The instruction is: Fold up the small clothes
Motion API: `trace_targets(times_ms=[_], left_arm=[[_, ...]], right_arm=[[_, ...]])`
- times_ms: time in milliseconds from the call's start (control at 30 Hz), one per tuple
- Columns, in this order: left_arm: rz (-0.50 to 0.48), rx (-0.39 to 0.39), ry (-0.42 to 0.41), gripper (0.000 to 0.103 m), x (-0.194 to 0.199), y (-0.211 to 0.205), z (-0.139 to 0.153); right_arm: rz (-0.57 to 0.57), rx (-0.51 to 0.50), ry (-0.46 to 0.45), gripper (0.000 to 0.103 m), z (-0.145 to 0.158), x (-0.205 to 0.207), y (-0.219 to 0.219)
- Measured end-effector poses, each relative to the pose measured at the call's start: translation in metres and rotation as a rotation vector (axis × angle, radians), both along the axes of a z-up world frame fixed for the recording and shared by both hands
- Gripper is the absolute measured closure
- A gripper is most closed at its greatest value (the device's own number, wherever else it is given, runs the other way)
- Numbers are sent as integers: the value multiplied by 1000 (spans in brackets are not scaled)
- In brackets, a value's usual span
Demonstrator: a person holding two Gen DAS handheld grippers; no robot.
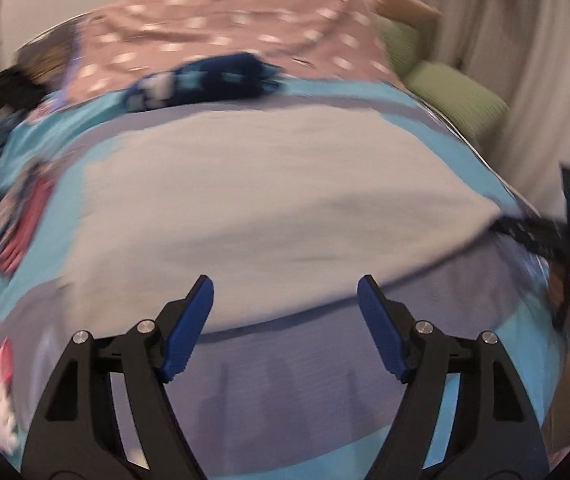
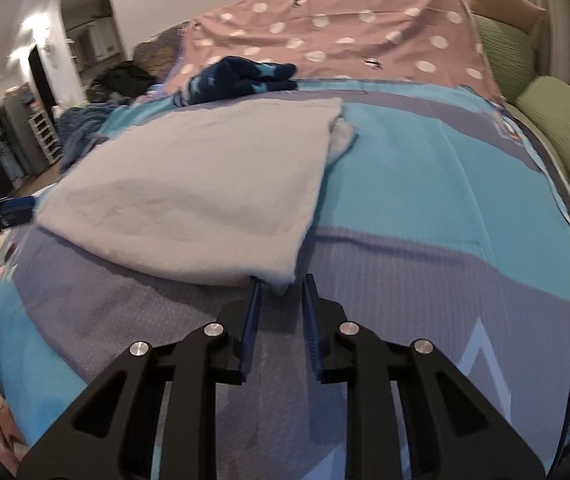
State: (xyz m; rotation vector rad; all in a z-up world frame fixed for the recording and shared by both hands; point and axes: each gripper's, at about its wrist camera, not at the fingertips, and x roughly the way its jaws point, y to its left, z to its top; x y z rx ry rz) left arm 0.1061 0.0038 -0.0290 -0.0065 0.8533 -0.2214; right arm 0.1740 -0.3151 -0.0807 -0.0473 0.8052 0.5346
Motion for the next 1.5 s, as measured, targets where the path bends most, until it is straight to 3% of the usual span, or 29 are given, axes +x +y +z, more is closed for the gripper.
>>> trace_targets(times_ms=[167,233,267,367,467,700,767,933,1033,1133,1167,1267,1433,1500], left_arm=[[-164,62,43,28,21,-69,-16],[-216,103,54,28,31,-93,-25],[-232,120,60,28,36,-103,-29],[-254,146,70,28,47,-126,-38],[-241,163,62,28,53,-130,-41],[-214,137,95,28,55,-117,-47],[-205,122,103,28,53,-115,-46],[-185,104,100,28,50,-115,-42],[-157,95,94,28,44,-109,-38],[-110,72,76,28,34,-88,-31],[-89,65,73,28,30,-79,-29],[-31,53,70,27,22,-53,-28],[81,61,64,27,7,-8,-28],[143,44,51,27,-1,16,-24]], right_arm=[[136,-70,-50,80,4,2,11],[196,-78,-40,99,5,7,16],[216,-72,-25,99,7,10,17],[265,12,-13,100,22,18,5],[284,177,35,103,35,30,-32],[113,75,129,103,7,14,-82],[91,74,119,103,7,6,-82],[147,140,53,103,27,-3,-47],[186,71,20,103,26,-3,-17],[184,-10,49,102,13,5,-1],[180,-29,52,97,9,5,1],[160,-69,24,55,4,6,-2],[175,-34,6,58,3,19,4],[256,13,25,79,7,19,16]])
